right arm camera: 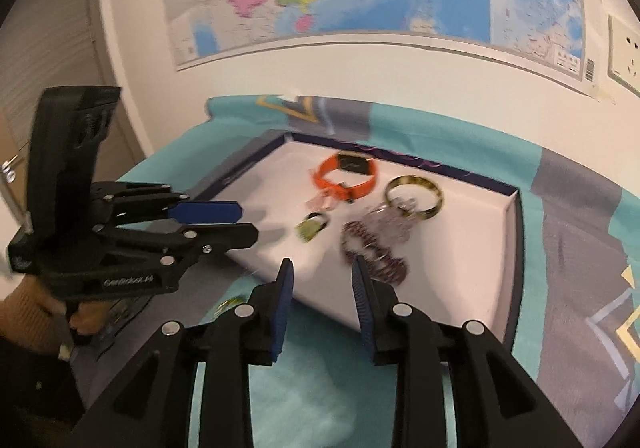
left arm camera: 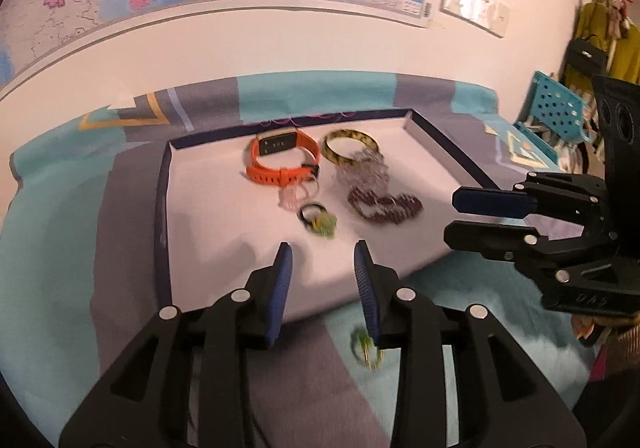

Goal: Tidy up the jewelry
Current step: 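Open both tools to drop the pendant and silver ring into the box, then grasp the green-stone ring with the right tool while the left tool grasps the gold green-stone ring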

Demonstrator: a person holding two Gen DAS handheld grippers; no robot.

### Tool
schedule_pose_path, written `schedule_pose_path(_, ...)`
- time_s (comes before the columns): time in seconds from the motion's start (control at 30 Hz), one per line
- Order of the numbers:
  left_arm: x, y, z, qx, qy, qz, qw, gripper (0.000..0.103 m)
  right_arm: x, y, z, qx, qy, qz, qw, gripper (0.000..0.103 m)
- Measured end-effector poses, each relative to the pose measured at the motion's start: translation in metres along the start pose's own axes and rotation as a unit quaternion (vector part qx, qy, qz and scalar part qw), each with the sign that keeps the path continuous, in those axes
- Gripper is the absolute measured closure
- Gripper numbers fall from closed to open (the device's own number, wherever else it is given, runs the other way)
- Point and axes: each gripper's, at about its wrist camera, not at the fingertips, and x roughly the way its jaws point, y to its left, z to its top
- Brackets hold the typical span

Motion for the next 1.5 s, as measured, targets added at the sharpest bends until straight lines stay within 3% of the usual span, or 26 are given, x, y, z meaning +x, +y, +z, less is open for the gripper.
schedule_pose_path(0.17, -0.022, -0.005, -0.028, 0.018, -0.014, 0.010, 0.9997, 0.051, 0.002, 0.019, -0.018, -0.019, 0.020, 0.023, 0.999, 0.067)
schedule_pose_path(0.33, -0.023, -0.012, -0.043, 0.039, 0.000, 0.020, 0.9990, 0.050, 0.025, 0.029, -0.027, -0.012, 0.056, 0.029, 0.998, 0.067)
schedule_pose_path(0.53, -0.025, -0.012, -0.047, 0.035, 0.002, 0.018, 0.9992, 0.050, 0.034, 0.032, -0.025, -0.009, 0.068, 0.023, 0.997, 0.067)
schedule_pose_path(0.73, -0.023, -0.009, -0.047, 0.027, 0.007, 0.016, 0.9995, 0.050, 0.041, 0.028, -0.022, -0.006, 0.078, 0.012, 0.997, 0.071)
schedule_pose_path(0.8, -0.022, -0.010, -0.048, 0.030, 0.009, 0.015, 0.9994, 0.050, 0.042, 0.028, -0.023, -0.007, 0.081, 0.007, 0.997, 0.081)
schedule_pose_path(0.9, -0.022, -0.013, -0.048, 0.036, 0.011, 0.012, 0.9992, 0.050, 0.043, 0.028, -0.023, -0.012, 0.083, 0.000, 0.997, 0.089)
schedule_pose_path(1.2, -0.010, -0.025, -0.047, 0.057, 0.035, -0.001, 0.9978, 0.052, 0.025, 0.017, -0.031, 0.005, 0.073, -0.002, 0.997, 0.089)
schedule_pose_path(1.33, 0.000, -0.029, -0.045, 0.056, 0.053, -0.013, 0.9969, 0.063, 0.017, 0.011, -0.037, 0.018, 0.071, 0.002, 0.997, 0.089)
schedule_pose_path(1.5, 0.006, -0.028, -0.045, 0.049, 0.064, -0.020, 0.9965, 0.068, 0.016, 0.008, -0.039, 0.025, 0.071, 0.009, 0.997, 0.089)
